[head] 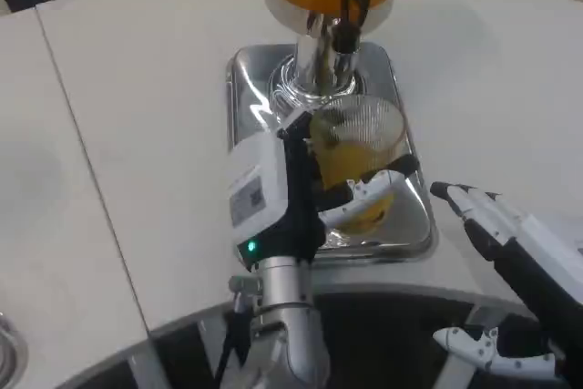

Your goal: Grasp the cup under the faucet to collect the drink, then remove the cup.

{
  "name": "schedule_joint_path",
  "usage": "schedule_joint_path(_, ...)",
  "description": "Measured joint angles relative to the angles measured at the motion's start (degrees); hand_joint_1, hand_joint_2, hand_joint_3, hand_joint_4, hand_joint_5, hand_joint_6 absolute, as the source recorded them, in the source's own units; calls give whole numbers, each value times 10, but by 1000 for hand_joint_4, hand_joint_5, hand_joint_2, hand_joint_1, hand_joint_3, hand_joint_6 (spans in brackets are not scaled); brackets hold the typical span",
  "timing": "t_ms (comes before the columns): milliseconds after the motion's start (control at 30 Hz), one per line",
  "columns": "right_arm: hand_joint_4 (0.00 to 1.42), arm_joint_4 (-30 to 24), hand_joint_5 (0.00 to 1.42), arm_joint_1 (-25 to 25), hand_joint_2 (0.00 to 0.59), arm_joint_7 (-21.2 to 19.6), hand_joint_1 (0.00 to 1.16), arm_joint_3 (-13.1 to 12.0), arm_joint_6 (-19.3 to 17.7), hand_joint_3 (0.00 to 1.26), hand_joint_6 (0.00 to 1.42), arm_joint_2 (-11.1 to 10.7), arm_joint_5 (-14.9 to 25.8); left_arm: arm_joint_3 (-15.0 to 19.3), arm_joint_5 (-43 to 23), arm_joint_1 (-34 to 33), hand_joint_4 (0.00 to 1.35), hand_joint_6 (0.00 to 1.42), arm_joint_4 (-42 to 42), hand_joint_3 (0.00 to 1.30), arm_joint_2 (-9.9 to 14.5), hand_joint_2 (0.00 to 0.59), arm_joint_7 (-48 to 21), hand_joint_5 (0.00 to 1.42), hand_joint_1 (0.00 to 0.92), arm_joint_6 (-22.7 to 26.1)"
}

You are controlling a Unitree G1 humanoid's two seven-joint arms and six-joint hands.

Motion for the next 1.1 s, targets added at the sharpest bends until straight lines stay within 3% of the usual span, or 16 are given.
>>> schedule_joint_path(400, 0, 26, 0, -17, 413, -30, 608, 20, -21, 0, 95, -5, 21, 19, 5, 42, 1081, 1424, -77, 1134, 61, 17, -9, 1417, 629, 2)
schedule_joint_path(733, 0, 11, 0, 5, 418, -44, 613, 2, -37, 0, 95, -19, 35, 19, 30, 87, 1081, 1424, -150, 1140, 133, 17, -44, 1418, 633, 4)
schedule_joint_path(900, 0, 5, 0, 11, 430, -47, 608, -5, -57, 0, 82, -36, 27, 37, 24, 133, 1081, 1424, -219, 1146, 167, 17, -93, 1418, 633, 3)
schedule_joint_path(1100, 0, 26, 0, 1, 430, -60, 606, -2, -66, 0, 81, -41, 16, 66, 2, 179, 1081, 1424, -288, 1150, 184, 15, -137, 1418, 637, 0)
